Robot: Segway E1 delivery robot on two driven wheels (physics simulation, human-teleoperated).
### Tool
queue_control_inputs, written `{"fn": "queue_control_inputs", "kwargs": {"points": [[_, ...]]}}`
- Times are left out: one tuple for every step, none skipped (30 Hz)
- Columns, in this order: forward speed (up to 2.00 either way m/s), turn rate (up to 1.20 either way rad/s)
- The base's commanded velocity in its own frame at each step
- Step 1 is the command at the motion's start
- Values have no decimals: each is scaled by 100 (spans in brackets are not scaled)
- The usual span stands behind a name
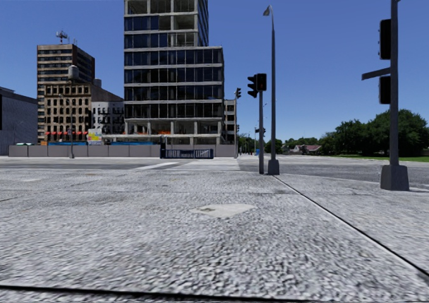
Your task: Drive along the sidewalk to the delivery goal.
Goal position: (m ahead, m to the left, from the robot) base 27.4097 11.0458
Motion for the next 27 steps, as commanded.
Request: {"fn": "queue_control_inputs", "kwargs": {"points": [[200,0],[200,0],[200,0],[200,0],[200,0],[200,0],[199,0],[195,0],[195,0],[195,0],[196,0],[197,0],[197,0],[195,0],[194,0],[194,0],[194,0],[194,0],[194,0],[194,0],[194,0],[194,0],[194,0],[194,0],[194,0],[194,0],[194,0]]}}
